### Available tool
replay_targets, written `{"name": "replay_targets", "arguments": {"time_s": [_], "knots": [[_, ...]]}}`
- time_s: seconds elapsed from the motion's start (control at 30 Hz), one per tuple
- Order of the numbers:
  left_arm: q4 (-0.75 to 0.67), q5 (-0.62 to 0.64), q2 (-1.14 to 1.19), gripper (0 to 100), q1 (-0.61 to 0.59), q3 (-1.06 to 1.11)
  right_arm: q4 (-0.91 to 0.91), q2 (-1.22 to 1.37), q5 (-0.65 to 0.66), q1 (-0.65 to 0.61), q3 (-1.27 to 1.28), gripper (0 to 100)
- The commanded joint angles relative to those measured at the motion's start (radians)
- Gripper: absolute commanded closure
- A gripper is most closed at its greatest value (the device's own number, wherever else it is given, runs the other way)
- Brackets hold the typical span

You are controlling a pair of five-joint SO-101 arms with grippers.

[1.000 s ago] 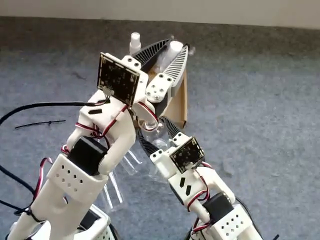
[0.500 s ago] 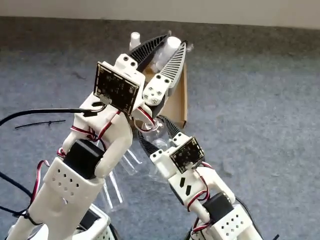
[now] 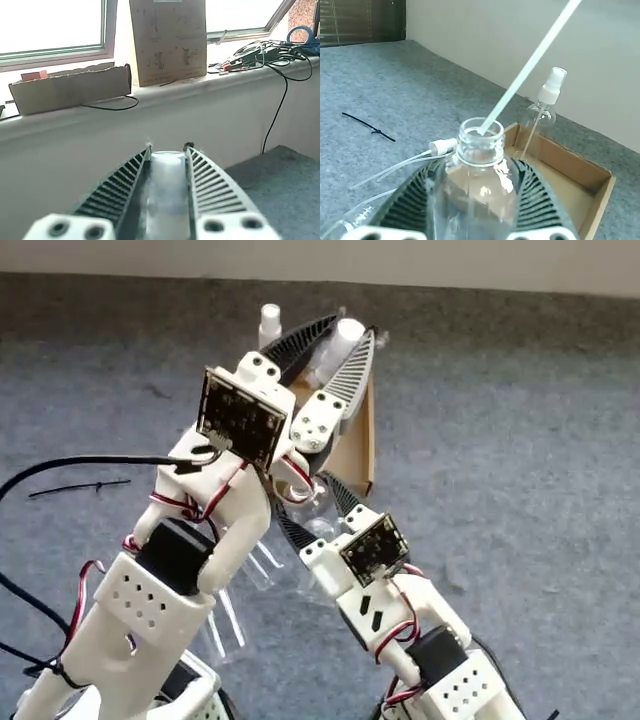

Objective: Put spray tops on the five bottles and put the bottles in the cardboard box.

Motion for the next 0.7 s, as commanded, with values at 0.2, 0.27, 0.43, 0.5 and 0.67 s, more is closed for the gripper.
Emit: {"name": "replay_targets", "arguments": {"time_s": [0.2, 0.27, 0.43, 0.5, 0.67], "knots": [[-0.069, -0.003, -0.033, 99, 0.021, 0.058, 0.004, -0.01, -0.009, 0.002, -0.008, 99.5], [-0.052, -0.003, -0.062, 99, 0.019, 0.07, 0.004, -0.01, -0.011, 0.004, -0.008, 99.5], [0.031, -0.002, -0.196, 99, 0.021, 0.15, 0.004, -0.01, -0.011, 0.024, -0.008, 99.5], [0.032, -0.003, -0.249, 99, 0.012, 0.196, 0.004, -0.01, -0.038, 0.05, -0.012, 99.5], [0.046, -0.008, -0.351, 99, 0.015, 0.302, 0.004, -0.01, -0.086, 0.085, -0.013, 99.5]]}}
